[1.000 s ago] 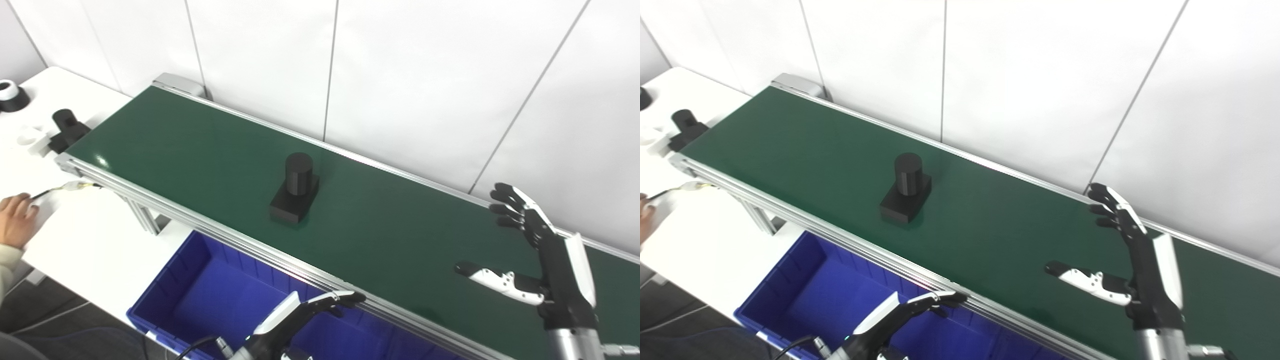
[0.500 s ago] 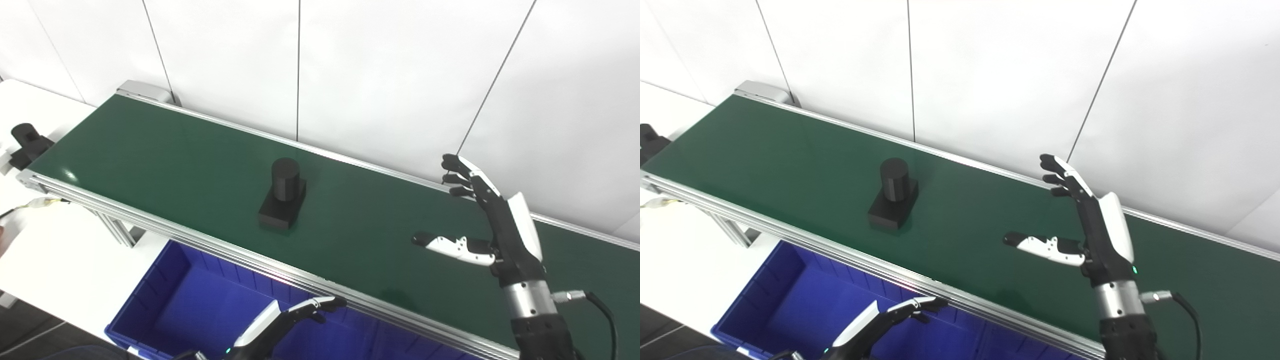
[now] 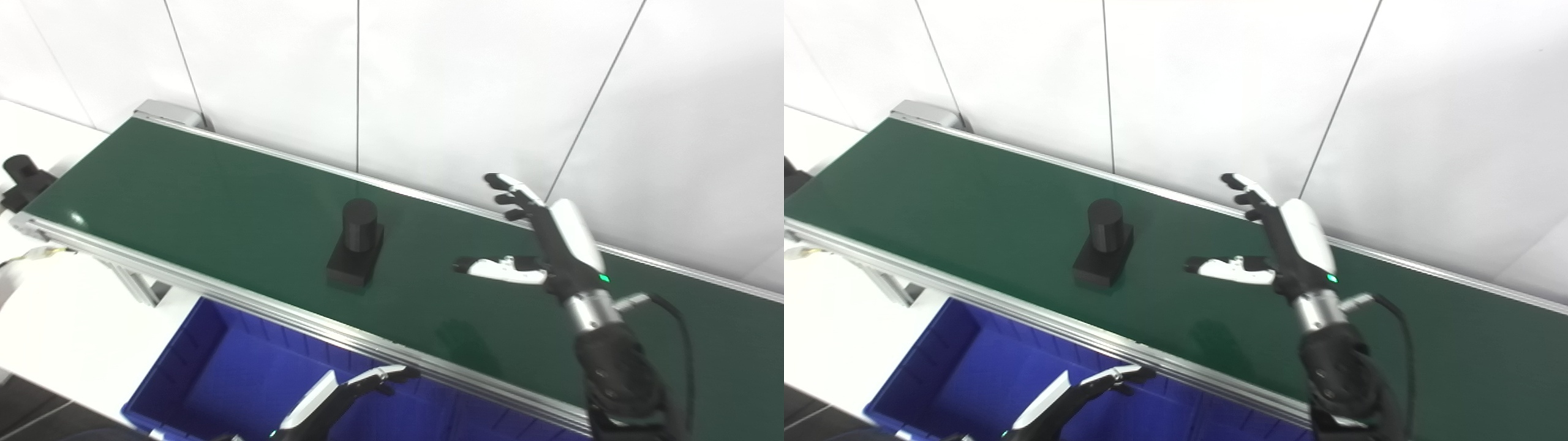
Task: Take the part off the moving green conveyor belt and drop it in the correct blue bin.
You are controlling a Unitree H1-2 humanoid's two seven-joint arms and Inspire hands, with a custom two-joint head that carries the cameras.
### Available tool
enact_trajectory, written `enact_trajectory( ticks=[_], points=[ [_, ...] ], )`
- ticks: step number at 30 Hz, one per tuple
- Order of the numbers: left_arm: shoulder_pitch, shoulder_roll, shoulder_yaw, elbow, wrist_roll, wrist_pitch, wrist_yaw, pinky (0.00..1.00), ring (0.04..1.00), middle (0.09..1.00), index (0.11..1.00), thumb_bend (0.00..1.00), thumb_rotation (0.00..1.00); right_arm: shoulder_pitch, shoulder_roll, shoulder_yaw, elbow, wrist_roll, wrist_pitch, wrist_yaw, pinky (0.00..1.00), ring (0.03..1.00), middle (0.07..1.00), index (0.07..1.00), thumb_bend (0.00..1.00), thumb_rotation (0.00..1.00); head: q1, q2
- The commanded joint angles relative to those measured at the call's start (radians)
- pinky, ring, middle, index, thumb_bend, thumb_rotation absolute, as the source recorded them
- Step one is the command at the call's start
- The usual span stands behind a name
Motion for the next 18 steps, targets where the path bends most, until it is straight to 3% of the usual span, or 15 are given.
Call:
enact_trajectory(
  ticks=[1, 13, 18],
  points=[
    [0.002, 0.011, -0.005, -0.021, -0.001, -0.024, 0.01, 0.75, 0.838, 0.874, 0.844, 1.0, 0.48, -0.063, 0.033, 0.01, 0.023, -0.014, 0.008, -0.017, 0.7, 0.802, 0.863, 0.865, 0.87, 0.48, -0.007, 0.0],
    [-0.004, 0.018, -0.014, -0.019, 0.0, -0.024, 0.009, 0.65, 0.801, 0.873, 0.856, 1.0, 0.48, -0.191, 0.119, 0.077, 0.296, -0.055, -0.024, -0.077, 0.68, 0.797, 0.859, 0.863, 0.9, 0.48, -0.014, 0.001],
    [-0.001, 0.016, -0.012, -0.022, 0.012, -0.024, 0.005, 0.69, 0.819, 0.874, 0.853, 1.0, 0.49, -0.225, 0.132, 0.11, 0.364, -0.078, -0.015, -0.08, 0.68, 0.798, 0.856, 0.864, 0.9, 0.51, -0.013, 0.005]
  ],
)
